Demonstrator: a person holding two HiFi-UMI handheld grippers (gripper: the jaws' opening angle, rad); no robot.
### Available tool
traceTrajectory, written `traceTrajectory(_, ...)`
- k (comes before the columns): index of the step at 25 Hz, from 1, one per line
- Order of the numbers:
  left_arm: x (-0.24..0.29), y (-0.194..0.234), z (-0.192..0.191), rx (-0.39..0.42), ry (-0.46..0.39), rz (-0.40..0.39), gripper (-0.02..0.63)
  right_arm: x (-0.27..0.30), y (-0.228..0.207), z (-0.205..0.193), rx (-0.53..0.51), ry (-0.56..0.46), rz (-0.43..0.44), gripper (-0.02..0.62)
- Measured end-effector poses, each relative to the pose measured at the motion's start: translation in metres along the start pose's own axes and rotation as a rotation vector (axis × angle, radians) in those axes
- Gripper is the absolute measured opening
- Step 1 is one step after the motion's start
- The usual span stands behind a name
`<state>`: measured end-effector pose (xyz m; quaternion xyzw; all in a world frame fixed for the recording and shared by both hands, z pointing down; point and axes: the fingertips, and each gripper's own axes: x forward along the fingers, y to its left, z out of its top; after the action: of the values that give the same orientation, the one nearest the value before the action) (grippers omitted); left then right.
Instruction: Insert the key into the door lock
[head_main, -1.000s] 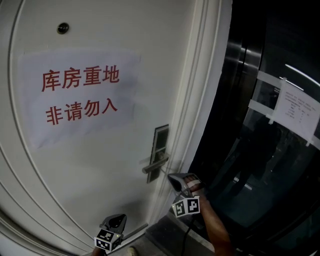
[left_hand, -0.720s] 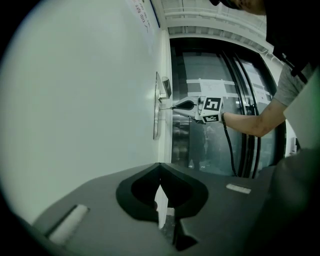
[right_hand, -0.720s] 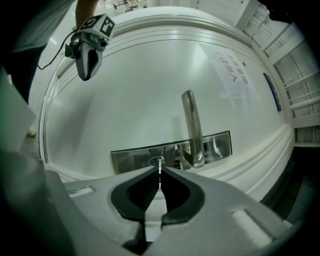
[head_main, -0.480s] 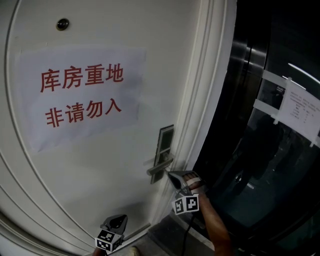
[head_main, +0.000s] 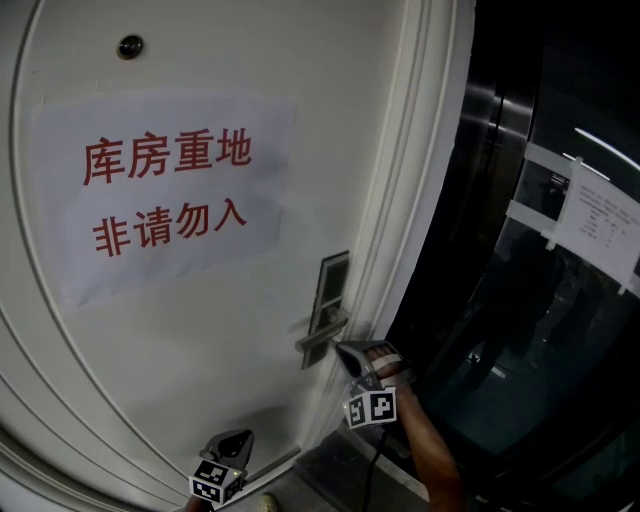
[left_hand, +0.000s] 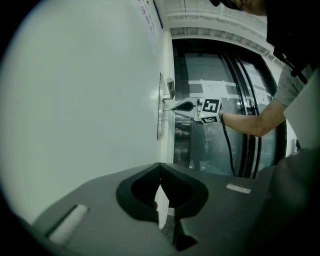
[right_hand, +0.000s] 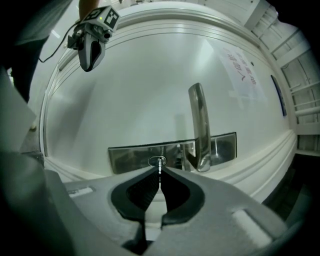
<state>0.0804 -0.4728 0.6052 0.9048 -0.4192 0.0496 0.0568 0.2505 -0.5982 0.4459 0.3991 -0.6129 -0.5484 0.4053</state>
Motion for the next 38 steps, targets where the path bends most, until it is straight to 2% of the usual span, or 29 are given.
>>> traceTrajectory(9, -0.001, 0.003, -0.002, -0.007, 0.001, 0.004, 0.002, 0.004, 0.001, 0.0, -0.042, 0.022, -0.013, 0.011)
traceTrajectory(38, -0.01, 0.018, -0.008, -0.034, -0.005, 0.044, 0.002, 0.031, 0.001, 0.0, -0.028, 0.04, -0.006, 0.012)
